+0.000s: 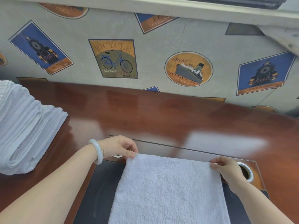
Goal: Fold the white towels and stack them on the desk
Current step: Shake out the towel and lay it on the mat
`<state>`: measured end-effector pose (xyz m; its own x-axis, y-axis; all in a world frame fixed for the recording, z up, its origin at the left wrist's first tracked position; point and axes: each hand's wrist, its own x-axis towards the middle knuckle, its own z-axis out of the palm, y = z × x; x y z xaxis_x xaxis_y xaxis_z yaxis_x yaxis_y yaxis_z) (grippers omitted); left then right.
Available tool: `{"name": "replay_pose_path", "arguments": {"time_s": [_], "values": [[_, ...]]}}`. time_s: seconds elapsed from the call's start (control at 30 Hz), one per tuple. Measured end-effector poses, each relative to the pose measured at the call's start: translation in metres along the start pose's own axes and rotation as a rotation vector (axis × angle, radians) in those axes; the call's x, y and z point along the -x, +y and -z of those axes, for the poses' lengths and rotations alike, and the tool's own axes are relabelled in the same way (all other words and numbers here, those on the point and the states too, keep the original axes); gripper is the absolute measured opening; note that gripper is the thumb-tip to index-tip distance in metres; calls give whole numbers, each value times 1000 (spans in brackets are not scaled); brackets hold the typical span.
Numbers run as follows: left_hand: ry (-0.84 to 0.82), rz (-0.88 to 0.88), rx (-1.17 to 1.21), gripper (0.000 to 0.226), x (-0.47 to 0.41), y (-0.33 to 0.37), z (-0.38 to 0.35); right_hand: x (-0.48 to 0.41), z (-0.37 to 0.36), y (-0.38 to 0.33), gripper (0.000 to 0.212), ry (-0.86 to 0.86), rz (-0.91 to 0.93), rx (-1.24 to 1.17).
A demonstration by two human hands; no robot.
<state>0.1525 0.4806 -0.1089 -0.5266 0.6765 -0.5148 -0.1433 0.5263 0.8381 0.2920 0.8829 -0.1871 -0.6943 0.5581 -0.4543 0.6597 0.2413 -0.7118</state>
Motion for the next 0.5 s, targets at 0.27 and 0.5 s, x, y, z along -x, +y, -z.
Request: {"name": "replay_pose_path", "arguments": {"time_s": [0.27,0.5], "values": [[503,198,-439,20,-21,-14,-10,5,-4,-4,10,36,-14,-31],[822,-217,-945,36,-42,-28,-140,75,-86,-24,39,376,712,457]]}}
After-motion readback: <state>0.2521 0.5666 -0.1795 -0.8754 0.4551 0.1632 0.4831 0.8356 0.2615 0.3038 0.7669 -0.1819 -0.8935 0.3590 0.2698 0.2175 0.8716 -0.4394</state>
